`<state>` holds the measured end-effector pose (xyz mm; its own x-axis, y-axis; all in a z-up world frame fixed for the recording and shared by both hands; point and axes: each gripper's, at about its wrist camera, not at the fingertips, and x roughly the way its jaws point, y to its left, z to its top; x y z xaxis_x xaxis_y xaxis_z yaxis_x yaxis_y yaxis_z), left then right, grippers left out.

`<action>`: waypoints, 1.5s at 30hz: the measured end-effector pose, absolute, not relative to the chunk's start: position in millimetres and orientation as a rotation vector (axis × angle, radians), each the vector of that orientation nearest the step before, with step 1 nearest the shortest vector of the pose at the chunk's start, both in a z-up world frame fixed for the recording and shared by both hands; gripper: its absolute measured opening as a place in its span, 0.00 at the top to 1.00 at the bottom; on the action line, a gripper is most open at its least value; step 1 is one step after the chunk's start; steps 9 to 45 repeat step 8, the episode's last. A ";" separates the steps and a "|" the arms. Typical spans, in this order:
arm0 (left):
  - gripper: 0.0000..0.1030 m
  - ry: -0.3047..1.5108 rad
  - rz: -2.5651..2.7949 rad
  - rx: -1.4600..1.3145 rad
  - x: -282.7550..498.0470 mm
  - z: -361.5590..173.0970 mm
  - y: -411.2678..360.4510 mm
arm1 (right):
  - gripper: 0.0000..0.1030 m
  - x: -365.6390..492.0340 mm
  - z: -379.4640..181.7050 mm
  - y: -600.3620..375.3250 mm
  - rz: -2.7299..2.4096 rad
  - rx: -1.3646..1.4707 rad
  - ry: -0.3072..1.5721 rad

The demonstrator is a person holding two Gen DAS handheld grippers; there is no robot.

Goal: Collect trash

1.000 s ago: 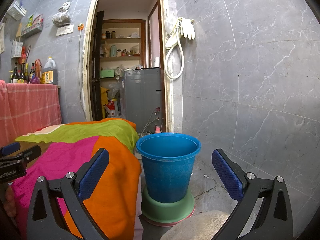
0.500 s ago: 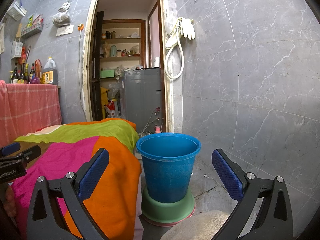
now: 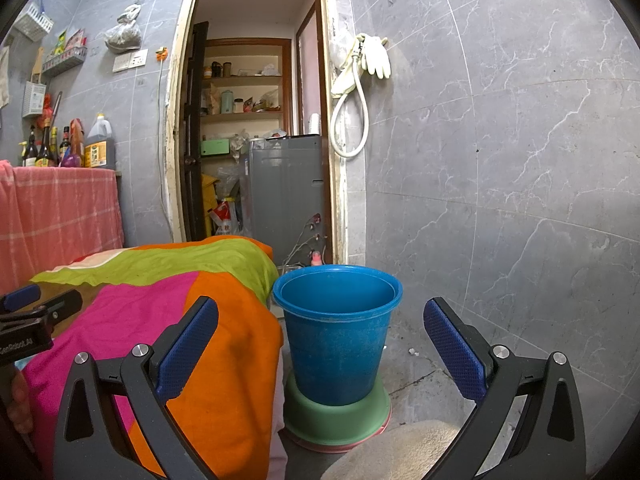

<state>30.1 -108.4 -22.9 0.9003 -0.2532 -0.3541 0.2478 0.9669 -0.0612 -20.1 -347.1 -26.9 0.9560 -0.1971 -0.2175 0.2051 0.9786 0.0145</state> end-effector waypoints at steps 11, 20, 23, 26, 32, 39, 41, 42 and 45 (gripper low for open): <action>0.03 0.359 -0.250 -0.006 30.7 -23.2 -108.9 | 0.00 -20.2 -27.1 -346.3 -0.205 0.038 0.216; 0.03 0.359 -0.250 -0.006 30.7 -23.2 -108.9 | 0.00 -20.2 -27.1 -346.3 -0.205 0.038 0.216; 0.03 0.359 -0.250 -0.006 30.7 -23.2 -108.9 | 0.00 -20.2 -27.1 -346.3 -0.205 0.038 0.216; 0.03 0.359 -0.250 -0.006 30.7 -23.2 -108.9 | 0.00 -20.2 -27.1 -346.3 -0.205 0.038 0.216; 0.03 0.359 -0.250 -0.006 30.7 -23.2 -108.9 | 0.00 -20.2 -27.1 -346.3 -0.205 0.038 0.216; 0.03 0.359 -0.250 -0.006 30.7 -23.2 -108.9 | 0.00 -20.2 -27.1 -346.3 -0.205 0.038 0.216; 0.03 0.359 -0.250 -0.006 30.7 -23.2 -108.9 | 0.00 -20.2 -27.1 -346.3 -0.205 0.038 0.216; 0.03 0.359 -0.250 -0.006 30.7 -23.2 -108.9 | 0.00 -20.2 -27.1 -346.3 -0.205 0.038 0.216; 0.03 0.359 -0.250 -0.006 30.7 -23.2 -108.9 | 0.00 -20.2 -27.1 -346.3 -0.205 0.038 0.216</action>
